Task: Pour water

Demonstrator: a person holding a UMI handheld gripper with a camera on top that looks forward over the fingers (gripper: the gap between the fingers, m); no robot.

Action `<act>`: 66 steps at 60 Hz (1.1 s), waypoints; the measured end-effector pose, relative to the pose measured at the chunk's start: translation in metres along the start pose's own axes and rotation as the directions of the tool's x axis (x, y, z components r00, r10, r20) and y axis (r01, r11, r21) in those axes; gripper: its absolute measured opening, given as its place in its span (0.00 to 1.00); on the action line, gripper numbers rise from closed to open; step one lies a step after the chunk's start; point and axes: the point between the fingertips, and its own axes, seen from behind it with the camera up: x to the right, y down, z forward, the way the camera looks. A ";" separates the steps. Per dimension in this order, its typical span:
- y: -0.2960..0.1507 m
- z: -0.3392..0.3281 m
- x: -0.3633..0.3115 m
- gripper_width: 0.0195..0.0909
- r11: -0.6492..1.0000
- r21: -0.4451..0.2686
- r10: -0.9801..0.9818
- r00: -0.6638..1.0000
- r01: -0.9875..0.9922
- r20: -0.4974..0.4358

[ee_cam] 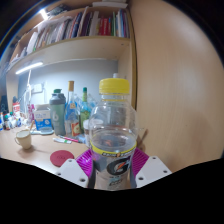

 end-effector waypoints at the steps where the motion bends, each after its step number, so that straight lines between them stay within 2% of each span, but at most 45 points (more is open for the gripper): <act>1: 0.000 0.000 -0.001 0.38 1.000 -0.010 -0.004 1.000 0.004 0.004; 10: -0.004 -0.002 -0.014 0.36 0.993 -0.106 -0.046 0.998 0.050 0.037; 16: -0.054 -0.007 -0.035 0.36 0.979 -0.102 -0.173 0.983 0.179 0.062; 24: -0.154 -0.002 -0.082 0.36 0.881 -0.010 -0.472 0.880 0.473 0.050; 29: -0.199 0.016 -0.121 0.36 0.680 0.022 -0.733 0.680 0.733 -0.003; 37: -0.219 0.047 -0.194 0.36 0.137 0.045 -0.987 0.141 0.989 -0.077; 43: -0.195 0.074 -0.248 0.35 -0.308 0.047 -0.946 -0.300 0.950 -0.124; 47: -0.184 0.082 -0.269 0.35 -0.575 0.019 -0.810 -0.566 0.818 -0.154; 49: -0.179 0.076 -0.281 0.35 -0.667 0.048 -0.741 -0.655 0.743 -0.150; 52: -0.170 0.076 -0.291 0.35 -0.744 0.057 -0.666 -0.730 0.666 -0.155; 59: -0.174 0.072 -0.309 0.36 -0.861 0.006 -0.500 -0.843 0.509 -0.197; 66: -0.176 0.074 -0.315 0.36 -0.872 0.000 -0.481 -0.857 0.490 -0.183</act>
